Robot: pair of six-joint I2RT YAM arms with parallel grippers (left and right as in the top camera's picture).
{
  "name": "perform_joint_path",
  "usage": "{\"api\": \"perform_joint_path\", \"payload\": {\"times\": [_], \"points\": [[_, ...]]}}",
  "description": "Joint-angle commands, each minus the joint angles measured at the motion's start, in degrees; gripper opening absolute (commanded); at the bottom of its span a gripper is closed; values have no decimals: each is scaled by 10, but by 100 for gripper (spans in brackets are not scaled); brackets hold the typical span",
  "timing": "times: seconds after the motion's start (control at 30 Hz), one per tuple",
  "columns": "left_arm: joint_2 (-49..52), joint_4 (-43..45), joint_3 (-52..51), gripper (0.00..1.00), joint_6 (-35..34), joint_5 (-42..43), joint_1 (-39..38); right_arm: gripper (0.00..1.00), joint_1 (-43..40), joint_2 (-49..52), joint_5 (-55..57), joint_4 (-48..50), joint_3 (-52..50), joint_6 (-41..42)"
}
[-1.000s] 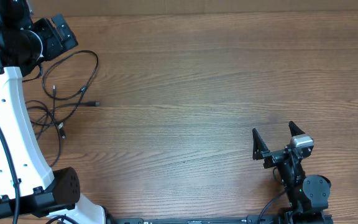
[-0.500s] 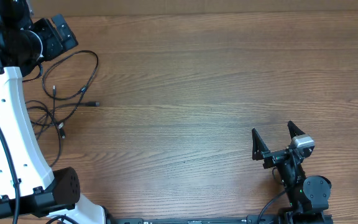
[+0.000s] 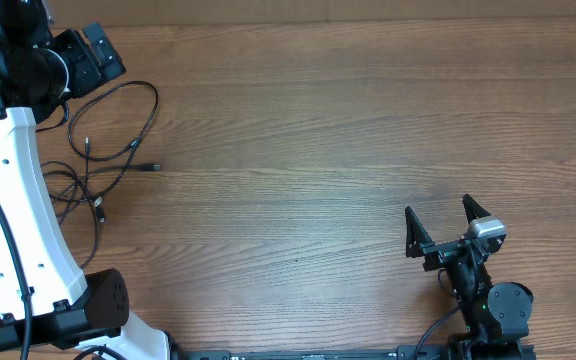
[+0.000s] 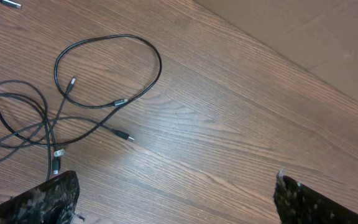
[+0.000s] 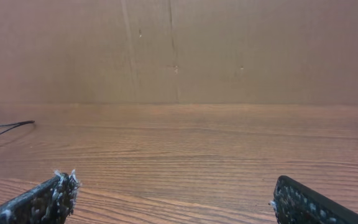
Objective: Untangle cables
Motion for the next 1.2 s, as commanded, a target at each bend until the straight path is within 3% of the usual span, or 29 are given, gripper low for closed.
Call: {"api": "perform_joint_path", "payload": {"times": [0.0,0.13,0.27,0.4,0.77,0.9,1.03,1.17], "points": [[5,1,3,100,-8,4,-1,100,4,-7,0,4,-6,4],[2,1,3,100,-8,4,-2,100,4,-7,0,4,-6,4],[-29,8,-12,100,-5,-47,-11,100,4,-7,0,4,-6,4],[-92,60,-94,100,3,-56,-26,100,4,-7,0,4,-6,4],[-398,396,-562,100,54,22,-44,100,4,-7,0,4,-6,4],[-514,520,-743,100,58,22,-55,100,4,-7,0,4,-6,4],[-664,677,-962,100,130,19,-95,100,4,-7,0,3,-6,4],[-756,765,-1090,100,154,-3,-116,100,4,-7,0,3,-6,4]]}}
